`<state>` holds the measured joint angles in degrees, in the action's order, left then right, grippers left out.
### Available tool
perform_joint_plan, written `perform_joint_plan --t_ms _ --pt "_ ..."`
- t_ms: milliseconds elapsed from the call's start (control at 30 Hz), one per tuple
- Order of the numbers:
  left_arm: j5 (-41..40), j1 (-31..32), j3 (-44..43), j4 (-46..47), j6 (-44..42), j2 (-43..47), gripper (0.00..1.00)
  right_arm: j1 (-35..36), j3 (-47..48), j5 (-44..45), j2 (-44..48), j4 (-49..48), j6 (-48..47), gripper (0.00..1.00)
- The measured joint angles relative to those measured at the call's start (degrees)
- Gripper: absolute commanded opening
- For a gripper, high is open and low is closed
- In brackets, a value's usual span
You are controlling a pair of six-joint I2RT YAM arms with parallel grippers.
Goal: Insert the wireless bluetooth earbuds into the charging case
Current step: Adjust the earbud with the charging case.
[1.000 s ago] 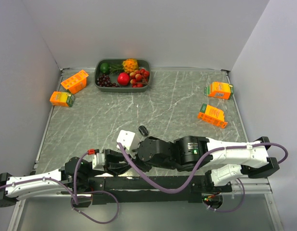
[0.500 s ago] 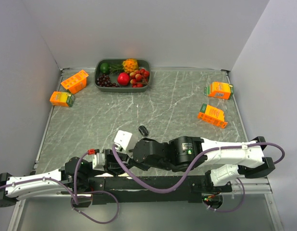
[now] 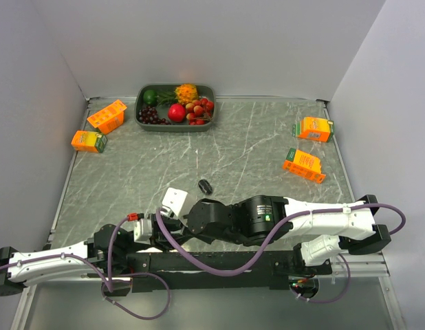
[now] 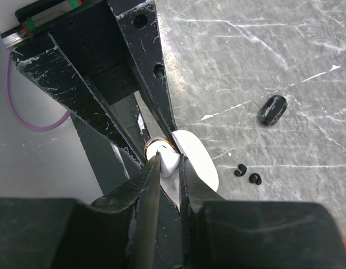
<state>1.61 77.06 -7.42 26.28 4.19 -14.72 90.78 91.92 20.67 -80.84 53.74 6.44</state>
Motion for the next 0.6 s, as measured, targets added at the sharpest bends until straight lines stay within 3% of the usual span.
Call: perform_joint_plan --t_ms 400,433,467,567,600 --pt "0.0 0.0 0.0 0.0 0.0 0.0 0.01 0.1 0.0 0.4 0.0 -0.1 -2.4 0.15" --pt "0.0 0.0 0.0 0.0 0.0 0.0 0.01 0.1 0.0 0.3 0.0 -0.2 -2.8 0.18" --pt "0.0 0.0 0.0 0.0 0.0 0.0 0.01 0.1 -0.1 0.2 0.0 -0.2 -3.1 0.30" --pt "0.0 0.0 0.0 0.0 0.0 0.0 0.01 0.4 -0.1 0.2 0.1 -0.3 -3.7 0.48" --pt "0.0 0.0 0.0 0.0 0.0 0.0 0.01 0.5 -0.1 0.2 0.1 -0.3 -3.8 0.50"
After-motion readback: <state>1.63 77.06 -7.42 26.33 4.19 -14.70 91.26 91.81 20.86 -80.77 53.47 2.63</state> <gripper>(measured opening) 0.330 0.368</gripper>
